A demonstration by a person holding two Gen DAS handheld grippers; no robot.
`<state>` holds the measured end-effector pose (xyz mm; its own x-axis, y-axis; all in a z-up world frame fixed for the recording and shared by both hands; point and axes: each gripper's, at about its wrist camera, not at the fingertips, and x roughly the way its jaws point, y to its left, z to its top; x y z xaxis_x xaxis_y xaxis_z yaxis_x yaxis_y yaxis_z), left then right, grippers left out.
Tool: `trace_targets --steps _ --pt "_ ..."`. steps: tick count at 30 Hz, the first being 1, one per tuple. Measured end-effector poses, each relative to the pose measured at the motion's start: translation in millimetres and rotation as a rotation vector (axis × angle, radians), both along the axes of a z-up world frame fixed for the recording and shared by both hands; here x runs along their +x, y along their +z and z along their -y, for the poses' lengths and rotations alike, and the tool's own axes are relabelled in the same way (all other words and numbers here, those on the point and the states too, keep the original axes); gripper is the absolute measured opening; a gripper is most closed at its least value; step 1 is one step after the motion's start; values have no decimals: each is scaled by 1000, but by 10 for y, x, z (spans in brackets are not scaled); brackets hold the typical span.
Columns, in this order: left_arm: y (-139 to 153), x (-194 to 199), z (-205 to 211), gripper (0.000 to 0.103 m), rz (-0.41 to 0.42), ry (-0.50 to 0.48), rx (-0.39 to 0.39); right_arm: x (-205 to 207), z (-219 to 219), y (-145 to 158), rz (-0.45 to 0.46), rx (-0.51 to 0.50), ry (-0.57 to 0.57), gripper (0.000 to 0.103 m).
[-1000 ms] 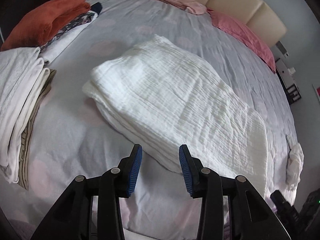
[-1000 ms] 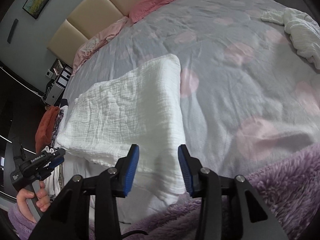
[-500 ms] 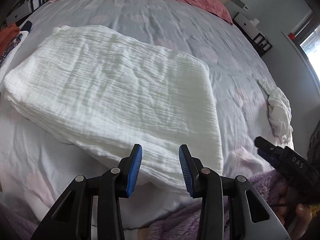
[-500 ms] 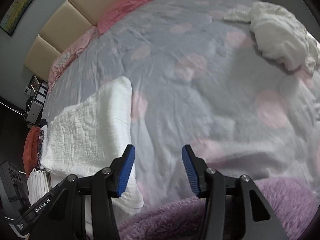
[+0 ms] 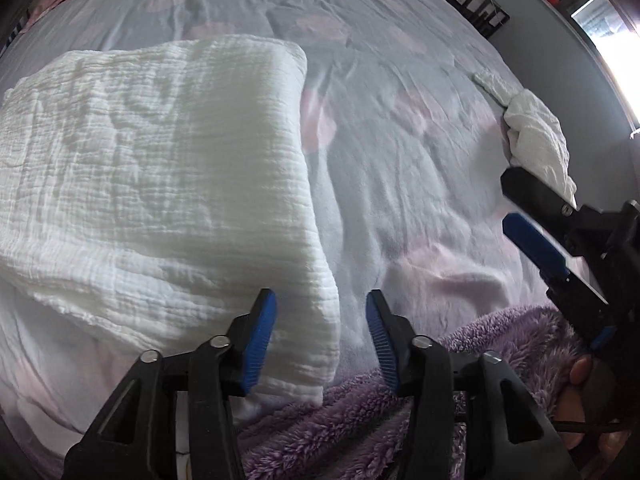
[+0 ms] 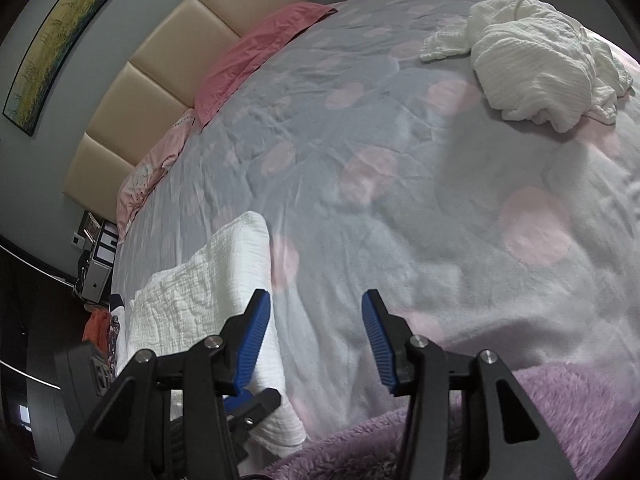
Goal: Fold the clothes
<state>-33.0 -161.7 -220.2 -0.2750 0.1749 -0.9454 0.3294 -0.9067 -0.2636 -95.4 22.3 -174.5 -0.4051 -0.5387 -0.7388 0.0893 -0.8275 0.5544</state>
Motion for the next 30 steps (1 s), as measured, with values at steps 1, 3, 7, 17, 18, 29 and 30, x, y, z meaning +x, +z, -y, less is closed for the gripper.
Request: trace_targets --steps 1,3,7,17,18,29,30 --pt "-43 -13 -24 62 15 -3 -1 -8 -7 -6 3 -7 0 46" --pt "-136 -19 -27 62 46 5 5 -23 -21 -18 8 -20 -1 46" --pt "-321 -34 -52 62 95 8 -16 -39 -41 -30 12 -43 -6 46" --pt "-180 59 82 62 50 74 23 -38 -203 -8 -7 -144 -71 46" --pt "-164 60 80 62 48 71 23 -39 -214 -6 -10 -150 -78 46" --pt "-462 -15 -175 62 169 -18 -161 -51 -188 -26 -14 -153 -75 46" --pt "-463 -5 -174 62 166 -29 -163 -53 -185 -29 -14 -152 -74 46"
